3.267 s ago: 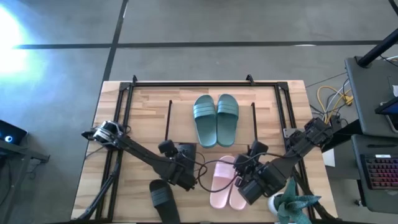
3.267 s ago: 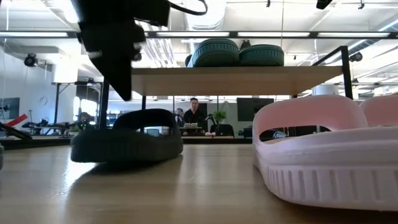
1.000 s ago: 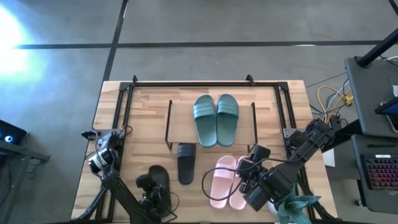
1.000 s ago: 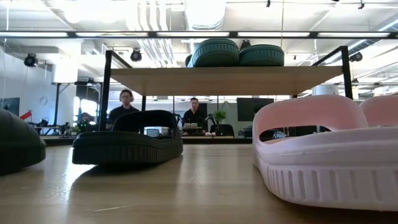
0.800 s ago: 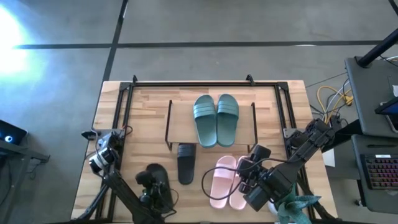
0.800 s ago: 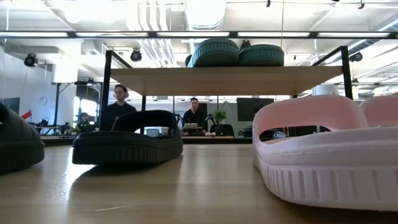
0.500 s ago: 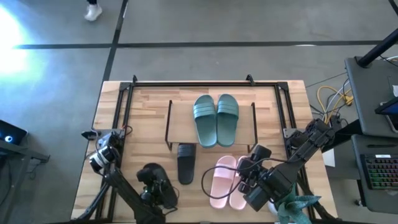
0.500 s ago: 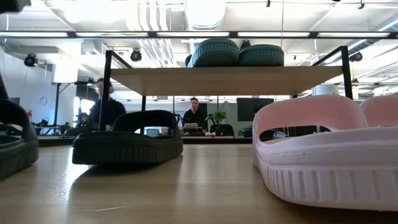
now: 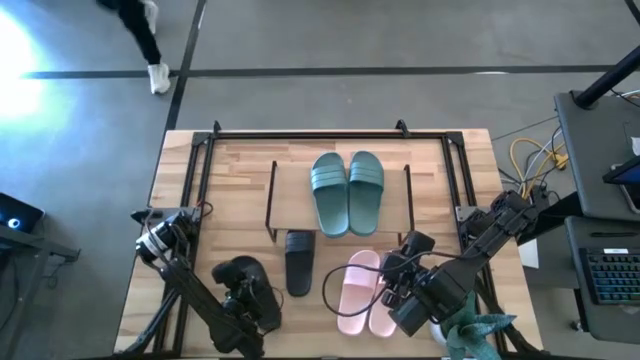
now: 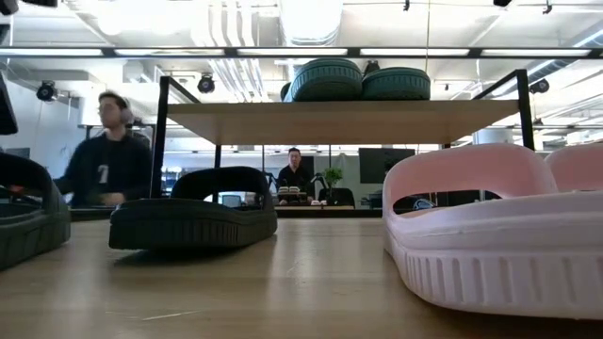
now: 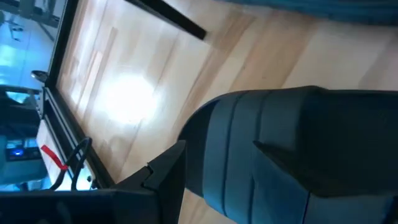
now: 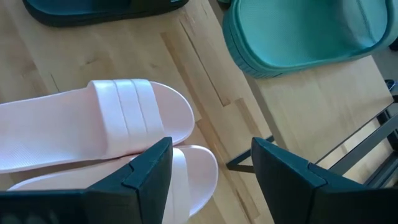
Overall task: Pick and place slides into the shelf
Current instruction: Move the black slipper to the middle of the table
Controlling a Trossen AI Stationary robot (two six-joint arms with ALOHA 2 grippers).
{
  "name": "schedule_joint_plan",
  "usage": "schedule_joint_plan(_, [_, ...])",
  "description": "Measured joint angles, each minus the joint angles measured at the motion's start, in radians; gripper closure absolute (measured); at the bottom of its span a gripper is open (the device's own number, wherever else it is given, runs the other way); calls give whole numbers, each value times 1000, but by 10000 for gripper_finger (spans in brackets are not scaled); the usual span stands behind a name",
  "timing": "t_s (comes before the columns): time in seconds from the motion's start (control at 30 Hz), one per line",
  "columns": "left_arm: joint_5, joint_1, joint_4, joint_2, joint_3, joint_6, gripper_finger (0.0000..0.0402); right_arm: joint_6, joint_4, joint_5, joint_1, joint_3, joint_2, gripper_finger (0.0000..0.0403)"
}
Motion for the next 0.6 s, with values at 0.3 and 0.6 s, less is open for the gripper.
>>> schedule_joint_plan(0.3, [-9,18,16,0,-95,29,323,-11,0,0,0,0,0,193])
schedule_joint_plan(0.6, [-34,51,18,-32,-84,80,400,2,0,0,0,0,0,193])
